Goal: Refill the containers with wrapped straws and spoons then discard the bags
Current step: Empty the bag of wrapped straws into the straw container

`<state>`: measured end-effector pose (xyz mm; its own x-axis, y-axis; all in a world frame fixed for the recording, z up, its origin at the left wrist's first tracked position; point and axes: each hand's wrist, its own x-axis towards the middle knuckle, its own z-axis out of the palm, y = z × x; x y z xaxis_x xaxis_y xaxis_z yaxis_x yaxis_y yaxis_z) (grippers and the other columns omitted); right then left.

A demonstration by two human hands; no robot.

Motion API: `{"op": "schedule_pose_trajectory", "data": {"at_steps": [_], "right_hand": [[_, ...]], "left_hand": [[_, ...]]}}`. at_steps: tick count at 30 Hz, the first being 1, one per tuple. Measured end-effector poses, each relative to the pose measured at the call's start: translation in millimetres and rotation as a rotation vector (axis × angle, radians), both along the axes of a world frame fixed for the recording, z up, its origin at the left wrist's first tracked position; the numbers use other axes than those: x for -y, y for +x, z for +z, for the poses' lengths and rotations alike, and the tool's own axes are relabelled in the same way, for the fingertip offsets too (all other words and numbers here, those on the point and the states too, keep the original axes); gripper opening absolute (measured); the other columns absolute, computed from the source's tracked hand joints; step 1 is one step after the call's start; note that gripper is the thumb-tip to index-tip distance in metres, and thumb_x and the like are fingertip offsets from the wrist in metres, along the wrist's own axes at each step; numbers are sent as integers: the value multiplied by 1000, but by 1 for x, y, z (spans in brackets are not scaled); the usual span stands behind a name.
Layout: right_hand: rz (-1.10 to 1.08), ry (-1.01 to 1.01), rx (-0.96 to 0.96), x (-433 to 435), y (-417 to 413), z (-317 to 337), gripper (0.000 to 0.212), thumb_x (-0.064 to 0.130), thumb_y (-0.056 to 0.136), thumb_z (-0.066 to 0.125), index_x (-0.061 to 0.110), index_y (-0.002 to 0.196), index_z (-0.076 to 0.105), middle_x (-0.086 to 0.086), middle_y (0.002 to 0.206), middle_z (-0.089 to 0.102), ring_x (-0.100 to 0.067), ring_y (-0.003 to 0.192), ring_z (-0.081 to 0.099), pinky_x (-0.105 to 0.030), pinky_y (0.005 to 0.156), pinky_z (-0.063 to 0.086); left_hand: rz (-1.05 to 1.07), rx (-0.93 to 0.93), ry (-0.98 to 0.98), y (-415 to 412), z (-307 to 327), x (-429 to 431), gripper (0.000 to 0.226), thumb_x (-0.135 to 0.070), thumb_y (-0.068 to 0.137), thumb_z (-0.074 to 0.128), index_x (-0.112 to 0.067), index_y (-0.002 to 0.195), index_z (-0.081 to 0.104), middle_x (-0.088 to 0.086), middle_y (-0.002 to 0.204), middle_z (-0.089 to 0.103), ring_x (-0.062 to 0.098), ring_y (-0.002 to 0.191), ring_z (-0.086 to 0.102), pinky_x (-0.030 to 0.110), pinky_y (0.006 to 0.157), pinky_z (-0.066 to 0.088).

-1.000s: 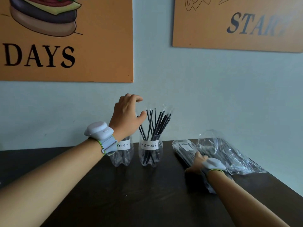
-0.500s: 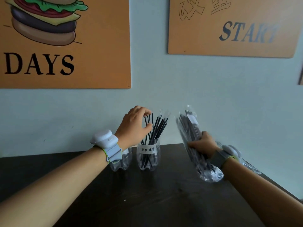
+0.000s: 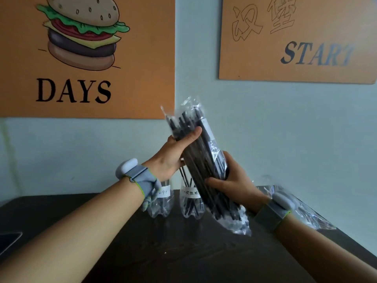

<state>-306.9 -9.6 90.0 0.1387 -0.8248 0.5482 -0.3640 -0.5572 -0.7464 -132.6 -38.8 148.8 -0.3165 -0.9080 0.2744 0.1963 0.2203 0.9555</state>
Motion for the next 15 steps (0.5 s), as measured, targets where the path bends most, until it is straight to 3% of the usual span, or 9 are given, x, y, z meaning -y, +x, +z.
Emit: {"op": "schedule_pose_trajectory", "data": {"at_steps": [2, 3, 5, 7, 11, 15], "right_hand": [[17, 12, -31, 1, 10, -11, 57, 2, 70, 74, 37, 106, 47, 12, 96, 65, 9, 80, 65, -13, 75, 52], [17, 15, -50, 1, 15, -16, 60, 6, 70, 76, 41, 107, 44, 15, 98, 64, 12, 85, 63, -11, 77, 51], [36, 23, -59, 2, 27, -28, 71, 16, 66, 80, 41, 118, 39, 10, 111, 62, 6, 102, 60, -19, 89, 49], [64, 45, -16, 4, 36, -39, 83, 24, 62, 84, 30, 130, 36, 2, 123, 59, -6, 114, 59, -27, 97, 49], [81, 114, 97, 6, 45, -60, 96, 23, 55, 89, 30, 133, 35, 8, 118, 64, 0, 108, 63, -18, 91, 52], [14, 137, 103, 9, 51, -77, 84, 13, 52, 88, 28, 124, 46, 6, 111, 67, -3, 103, 65, -20, 88, 53]], "left_hand": [[-61, -62, -18, 5, -3, -3, 42, -43, 62, 74, -17, 93, 64, -1, 77, 68, 16, 73, 67, 28, 63, 57], [-52, -73, -23, 6, -7, -4, 36, -36, 64, 74, -17, 93, 65, -1, 78, 70, 16, 74, 68, 29, 63, 56], [35, -57, -26, 7, -17, -4, 28, -21, 70, 75, -15, 95, 67, 1, 82, 72, 19, 81, 69, 30, 67, 56], [103, -22, -15, 7, -29, -7, 17, -10, 74, 74, -12, 90, 70, 1, 76, 73, 19, 76, 70, 28, 68, 58], [83, 26, -54, 12, -50, -15, 22, -2, 76, 71, -5, 98, 70, 6, 86, 76, 19, 83, 73, 23, 70, 59], [47, 95, -85, 19, -61, -22, 27, -2, 77, 70, -2, 104, 68, 10, 98, 74, 19, 90, 71, 16, 71, 56]]}}
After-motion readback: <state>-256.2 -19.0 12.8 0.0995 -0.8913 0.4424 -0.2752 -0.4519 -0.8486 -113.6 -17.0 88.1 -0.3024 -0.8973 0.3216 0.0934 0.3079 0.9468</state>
